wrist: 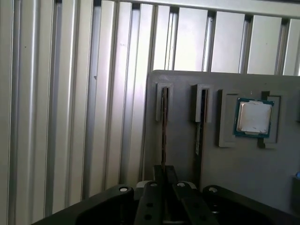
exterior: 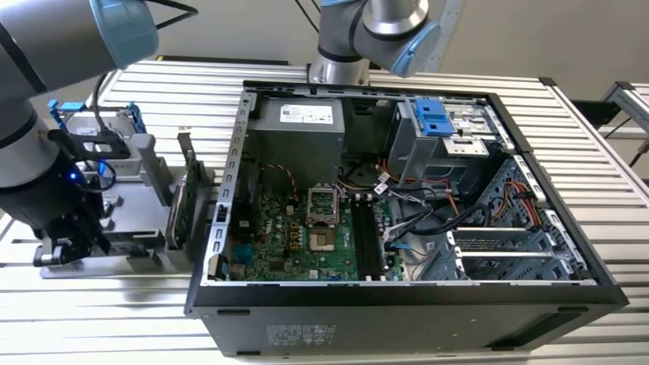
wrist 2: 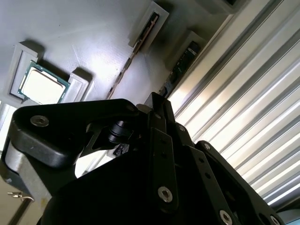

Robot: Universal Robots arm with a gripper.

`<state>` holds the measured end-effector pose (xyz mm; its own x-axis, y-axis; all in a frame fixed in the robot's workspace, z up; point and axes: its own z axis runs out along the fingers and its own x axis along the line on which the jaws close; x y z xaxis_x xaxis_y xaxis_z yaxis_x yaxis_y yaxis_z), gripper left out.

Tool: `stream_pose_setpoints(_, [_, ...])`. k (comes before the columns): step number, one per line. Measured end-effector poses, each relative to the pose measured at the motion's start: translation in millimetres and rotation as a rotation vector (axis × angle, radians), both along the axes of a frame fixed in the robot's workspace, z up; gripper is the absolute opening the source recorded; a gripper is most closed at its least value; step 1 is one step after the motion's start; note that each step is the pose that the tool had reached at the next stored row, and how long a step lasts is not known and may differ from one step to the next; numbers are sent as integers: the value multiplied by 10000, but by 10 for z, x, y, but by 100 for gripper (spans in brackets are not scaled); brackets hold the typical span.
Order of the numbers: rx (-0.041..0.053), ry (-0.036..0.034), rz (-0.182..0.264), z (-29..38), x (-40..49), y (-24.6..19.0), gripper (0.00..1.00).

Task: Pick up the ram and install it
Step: 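Pick up the ram and move it above insertion slot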

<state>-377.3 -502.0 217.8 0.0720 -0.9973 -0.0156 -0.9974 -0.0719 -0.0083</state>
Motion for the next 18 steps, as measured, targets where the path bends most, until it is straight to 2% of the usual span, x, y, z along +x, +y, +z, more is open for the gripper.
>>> stream_pose_setpoints(6, [0,0,0,86,0,0,0])
stream_pose_setpoints(18, [-1,1,0,95,0,0,0])
